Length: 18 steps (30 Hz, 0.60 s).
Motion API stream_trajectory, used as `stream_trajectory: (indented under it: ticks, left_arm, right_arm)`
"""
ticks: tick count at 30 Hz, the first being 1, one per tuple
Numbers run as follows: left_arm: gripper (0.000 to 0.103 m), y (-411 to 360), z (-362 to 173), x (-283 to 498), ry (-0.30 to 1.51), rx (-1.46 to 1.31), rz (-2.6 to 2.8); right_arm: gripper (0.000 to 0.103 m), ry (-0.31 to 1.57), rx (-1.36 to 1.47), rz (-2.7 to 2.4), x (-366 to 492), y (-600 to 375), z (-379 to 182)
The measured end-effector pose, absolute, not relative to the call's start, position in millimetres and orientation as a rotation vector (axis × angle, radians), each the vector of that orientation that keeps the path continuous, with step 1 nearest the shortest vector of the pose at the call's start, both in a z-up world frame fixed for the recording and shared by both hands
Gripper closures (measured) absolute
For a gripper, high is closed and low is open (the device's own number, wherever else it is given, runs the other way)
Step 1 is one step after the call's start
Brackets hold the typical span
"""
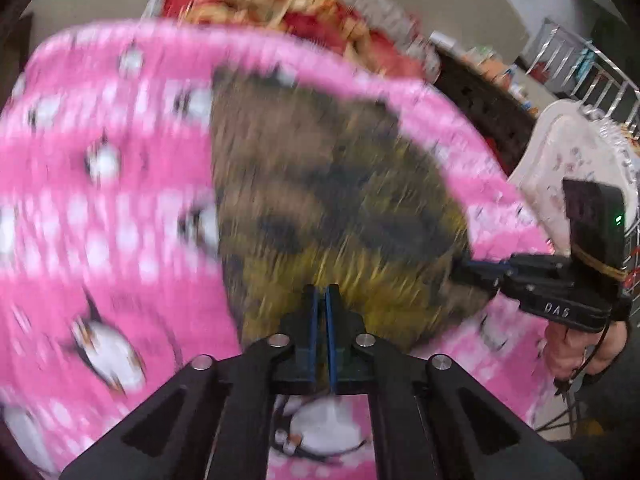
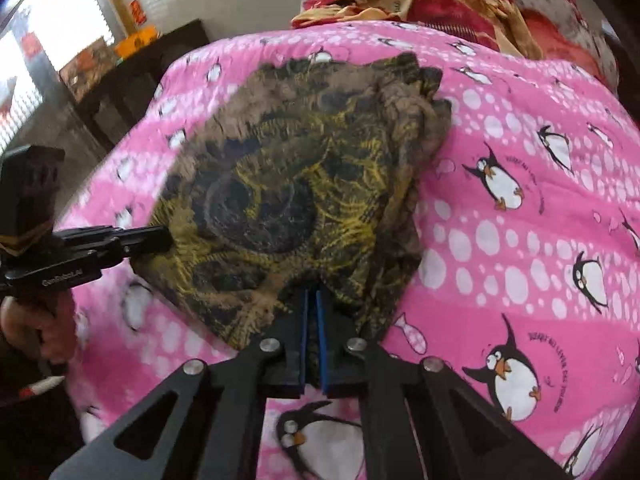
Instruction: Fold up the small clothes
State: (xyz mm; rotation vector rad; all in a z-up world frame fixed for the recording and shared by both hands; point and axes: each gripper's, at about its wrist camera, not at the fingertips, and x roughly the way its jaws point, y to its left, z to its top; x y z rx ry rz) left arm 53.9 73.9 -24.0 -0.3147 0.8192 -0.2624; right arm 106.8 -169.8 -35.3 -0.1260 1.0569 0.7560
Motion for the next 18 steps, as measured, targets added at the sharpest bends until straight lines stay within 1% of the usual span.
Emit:
stream_trajectory:
  ticks: [2, 4, 7, 10, 12, 14, 18]
  left_arm:
    - [0.103, 79.0, -5.1, 70.3, 0.748, -0.317, -0.24]
    - [0.103, 85.4, 6.1, 101.6, 0.718, -0.343, -0.17]
    - [0.103, 92.7, 7.5, 150.0, 0.713, -0.42, -0.062]
    - [0.103, 90.4, 5.2, 184.1, 0.705, -0.411, 0.027]
    - [0.101, 92.1, -1.2, 200.1, 0.697, -0.408, 0.055]
    - [0.1, 91.3, -12.6, 216.8, 0.717, -0.42, 0.046]
    - [0.097, 85.8, -45.8, 230.2, 0.777, -0.426, 0.041]
  right_arm:
    - [0.1, 0.994, -0.081, 0.748, 112.8, -171.3, -13.8]
    - [0.1, 0.933, -0.083, 0.683, 124.5, -164.3, 2.9]
    - [0.1, 0.885, -0.072, 0.521, 151.5, -149.3, 16.2]
    - [0.1, 0.812, -0.041, 0.441, 174.9, -126.3, 28.0]
    - [0.098, 0.817, -0.004, 0.398, 200.8, -108.9, 22.8]
    - [0.098, 0.84, -0.001, 0.377, 223.3, -93.8, 6.1]
    - [0.098, 0.907, -0.023, 0.363, 250.4, -90.7, -47.9]
